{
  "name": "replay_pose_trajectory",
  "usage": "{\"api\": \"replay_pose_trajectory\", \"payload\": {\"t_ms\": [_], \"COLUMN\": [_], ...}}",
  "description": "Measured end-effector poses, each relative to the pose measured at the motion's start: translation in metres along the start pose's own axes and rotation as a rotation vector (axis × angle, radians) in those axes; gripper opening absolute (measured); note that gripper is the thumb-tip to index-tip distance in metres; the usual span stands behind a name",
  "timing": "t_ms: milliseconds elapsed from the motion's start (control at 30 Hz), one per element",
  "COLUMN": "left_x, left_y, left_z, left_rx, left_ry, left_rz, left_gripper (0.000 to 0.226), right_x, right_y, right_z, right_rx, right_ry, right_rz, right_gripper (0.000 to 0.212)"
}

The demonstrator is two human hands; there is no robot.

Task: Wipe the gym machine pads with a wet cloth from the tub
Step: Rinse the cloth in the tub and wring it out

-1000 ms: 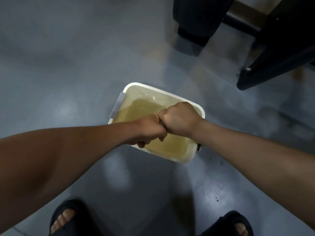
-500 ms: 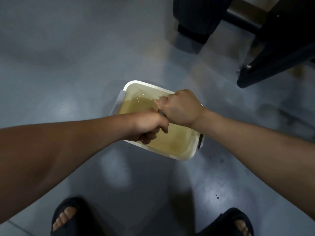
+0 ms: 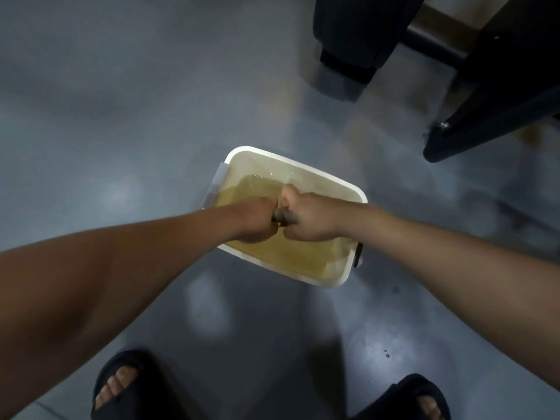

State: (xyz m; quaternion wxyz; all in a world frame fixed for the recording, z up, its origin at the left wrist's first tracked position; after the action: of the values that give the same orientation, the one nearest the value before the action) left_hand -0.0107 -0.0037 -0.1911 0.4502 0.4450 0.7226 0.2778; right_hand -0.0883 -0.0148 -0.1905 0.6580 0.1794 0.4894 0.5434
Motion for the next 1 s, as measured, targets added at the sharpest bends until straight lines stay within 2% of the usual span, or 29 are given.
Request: {"api": "replay_pose_trajectory", "payload": {"t_ms": [67,167,267,333,367,433,533,700,767,833,900,1000], "left_x": [-0.007,-0.001,-0.012,-0.028,-0.035,-0.041,-0.035,-0.033,-0.035,-0.032,-0.032,-0.038], "left_y": [-0.002,0.002,0.006,0.008,0.010,0.014,0.015,0.014,0.016,0.019,0.018,0.016], "left_z": [0.003,0.002,-0.004,-0.008,-0.010,-0.016,-0.022,-0.017,-0.013,-0.014,-0.016,-0.005], "left_rx": [0.068,0.182,0.266,0.325,0.341,0.372,0.424,0.408,0.427,0.456,0.467,0.377], "left_ry": [0.156,0.489,0.749,0.766,0.725,0.708,0.914,1.031,1.095,1.182,1.149,0.875], "left_rz": [-0.014,0.134,0.126,0.033,-0.014,-0.052,0.031,0.094,0.114,0.167,0.180,0.059], "left_gripper": [0.014,0.023,0.027,0.029,0.030,0.033,0.035,0.046,0.041,0.022,0.020,0.032], "right_x": [-0.014,-0.030,-0.035,-0.032,-0.031,-0.026,-0.023,-0.015,-0.016,-0.021,-0.028,-0.040], "right_y": [0.013,0.030,0.040,0.045,0.046,0.048,0.046,0.043,0.041,0.039,0.039,0.044], "right_z": [0.000,-0.004,-0.024,-0.036,-0.040,-0.045,-0.046,-0.033,-0.029,-0.027,-0.031,-0.033], "right_rx": [-0.075,-0.154,-0.143,-0.121,-0.107,-0.065,-0.049,-0.187,-0.193,-0.172,-0.166,-0.234], "right_ry": [-0.147,-0.236,-0.605,-0.853,-0.918,-0.982,-1.037,-1.092,-1.061,-1.028,-1.045,-1.158], "right_rz": [-0.064,-0.139,-0.127,-0.066,-0.034,-0.011,-0.067,-0.036,-0.018,-0.055,-0.132,-0.211], "right_gripper": [0.032,0.025,0.029,0.010,0.008,0.021,0.025,0.039,0.029,0.009,0.010,0.019]}}
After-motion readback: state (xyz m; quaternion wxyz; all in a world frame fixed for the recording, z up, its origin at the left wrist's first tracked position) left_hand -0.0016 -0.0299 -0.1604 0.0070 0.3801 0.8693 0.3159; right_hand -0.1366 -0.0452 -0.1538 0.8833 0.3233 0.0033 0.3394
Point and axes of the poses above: each hand's wrist, its own y-axis away from the middle knuckle, its own x-axis out of the palm, z = x × y, the point moved 10 cm from there along -y, towards the middle knuckle, and after that the axes turned 14 degrees about z, right-handed, at the moved point
